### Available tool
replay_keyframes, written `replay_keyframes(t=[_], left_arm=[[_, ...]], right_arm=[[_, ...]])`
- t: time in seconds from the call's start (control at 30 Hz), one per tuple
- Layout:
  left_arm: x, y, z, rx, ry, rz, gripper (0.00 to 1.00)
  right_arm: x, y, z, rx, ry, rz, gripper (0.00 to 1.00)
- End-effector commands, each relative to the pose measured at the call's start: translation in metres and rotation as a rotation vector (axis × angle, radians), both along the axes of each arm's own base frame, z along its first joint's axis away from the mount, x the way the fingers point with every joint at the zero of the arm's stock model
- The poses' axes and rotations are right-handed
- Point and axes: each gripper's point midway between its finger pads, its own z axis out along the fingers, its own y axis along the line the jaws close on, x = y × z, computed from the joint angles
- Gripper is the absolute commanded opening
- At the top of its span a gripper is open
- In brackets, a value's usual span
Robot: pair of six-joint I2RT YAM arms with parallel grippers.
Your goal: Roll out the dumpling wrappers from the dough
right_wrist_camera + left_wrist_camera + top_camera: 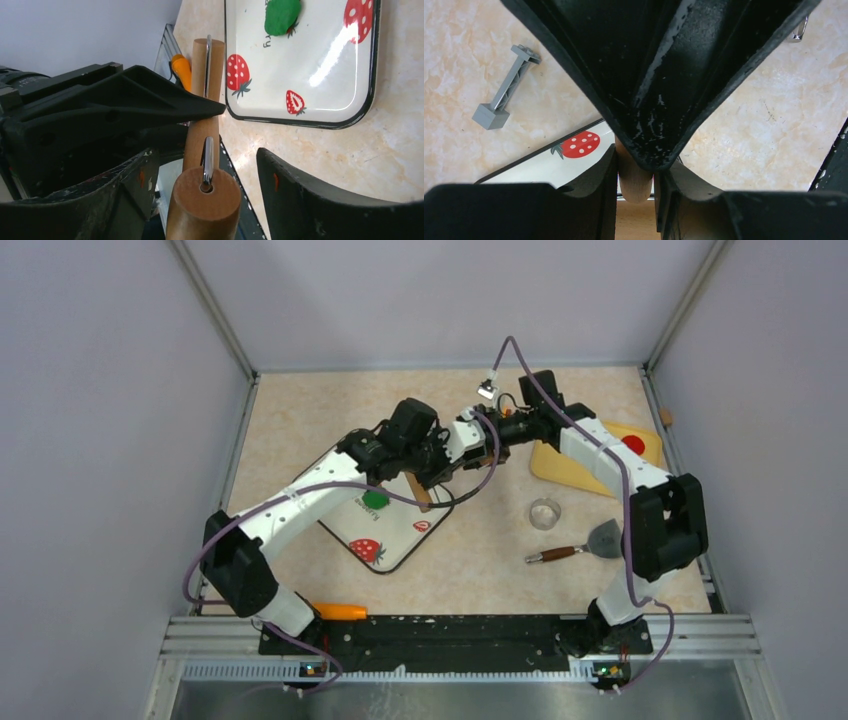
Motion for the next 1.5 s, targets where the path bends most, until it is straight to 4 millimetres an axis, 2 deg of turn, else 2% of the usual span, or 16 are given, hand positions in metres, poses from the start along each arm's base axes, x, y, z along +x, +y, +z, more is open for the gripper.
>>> replay_keyframes(t=[0.0,0.1,0.27,0.33,0.43,0.53,0.63,0.67,0.77,0.83,1.0,1.1,1.17,1.27,1.3,1.47], left_arm=[[0.009,-0.02,0.022,-0.104,-0.043,-0.005,0.0],[0.014,-0.02,0.022,-0.097,-0.055,0.005,0.0],[0.023,-0.022,0.026,-0.095,-0.075,0.026,0.0],[0.023,-0.022,0.027,-0.093,-0.077,0.029,0.0],[0.026,-0.017,0.023,-0.08,-0.077,0.068,0.0],[0.027,-0.007,0.018,-0.052,-0.09,0.084,0.03],[0.024,0.007,0.015,-0.019,-0.069,0.1,0.53],[0.024,0.015,0.017,-0.013,-0.059,0.115,0.61],[0.031,0.053,0.027,-0.063,-0.01,0.207,0.75],[0.052,0.098,0.026,-0.068,0.008,0.348,0.77],[0.095,0.204,-0.017,0.136,0.096,0.642,0.69],[0.112,0.255,-0.042,0.195,0.158,0.771,0.62],[0.122,0.28,-0.059,0.2,0.186,0.806,0.62],[0.13,0.298,-0.089,0.245,0.255,0.793,0.62],[0.133,0.312,-0.098,0.258,0.282,0.813,0.61],[0.146,0.334,-0.128,0.258,0.37,0.839,0.59]], right_arm=[[0.009,0.0,0.009,0.024,-0.049,-0.014,0.73],[0.011,0.001,0.011,0.027,-0.058,-0.012,0.59],[0.011,0.001,0.009,0.022,-0.059,-0.006,0.52],[0.011,0.0,0.008,0.021,-0.057,-0.005,0.39],[0.013,-0.001,0.007,0.022,-0.061,-0.008,0.09],[0.016,-0.005,0.007,0.022,-0.064,-0.023,0.0],[0.021,-0.012,0.009,0.017,-0.088,-0.048,0.0],[0.025,-0.016,0.01,0.013,-0.098,-0.062,0.0],[0.033,-0.032,0.015,0.001,-0.134,-0.098,0.0],[0.036,-0.042,0.017,-0.029,-0.178,-0.12,0.0],[0.025,-0.062,0.021,-0.097,-0.288,-0.13,0.0],[0.012,-0.068,0.028,-0.078,-0.324,-0.106,0.0],[0.004,-0.072,0.031,-0.072,-0.319,-0.102,0.0],[-0.005,-0.077,0.033,-0.085,-0.328,-0.091,0.0],[-0.007,-0.078,0.033,-0.091,-0.333,-0.091,0.0],[-0.011,-0.083,0.036,-0.119,-0.357,-0.111,0.0]])
